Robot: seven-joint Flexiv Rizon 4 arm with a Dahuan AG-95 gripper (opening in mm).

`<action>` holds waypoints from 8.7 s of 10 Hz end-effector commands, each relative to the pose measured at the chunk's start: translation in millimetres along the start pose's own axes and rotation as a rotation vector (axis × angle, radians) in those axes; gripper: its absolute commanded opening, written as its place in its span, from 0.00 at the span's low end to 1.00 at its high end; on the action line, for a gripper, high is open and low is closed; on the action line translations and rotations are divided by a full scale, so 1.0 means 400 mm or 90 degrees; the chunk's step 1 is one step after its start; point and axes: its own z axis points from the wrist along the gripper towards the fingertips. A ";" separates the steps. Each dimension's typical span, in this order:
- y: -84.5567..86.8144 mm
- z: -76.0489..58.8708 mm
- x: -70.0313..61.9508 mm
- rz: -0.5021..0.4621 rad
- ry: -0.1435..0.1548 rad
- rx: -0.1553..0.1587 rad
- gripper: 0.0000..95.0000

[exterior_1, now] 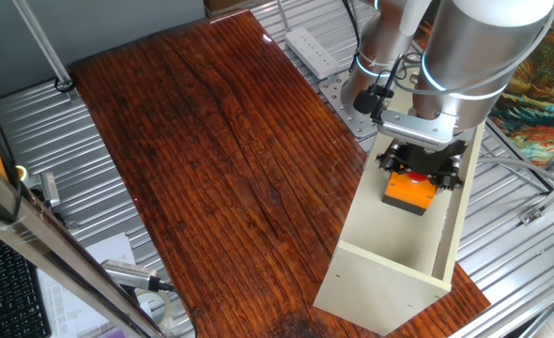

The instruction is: Take the object down from the shelf

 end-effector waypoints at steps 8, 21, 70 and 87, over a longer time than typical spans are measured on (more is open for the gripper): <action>-0.140 -0.114 -0.038 0.006 0.026 0.016 0.00; -0.428 -0.065 -0.032 -0.020 0.010 0.021 0.00; -0.939 0.081 0.042 0.243 -0.045 0.030 0.00; -1.097 0.154 0.158 0.345 -0.045 0.026 0.00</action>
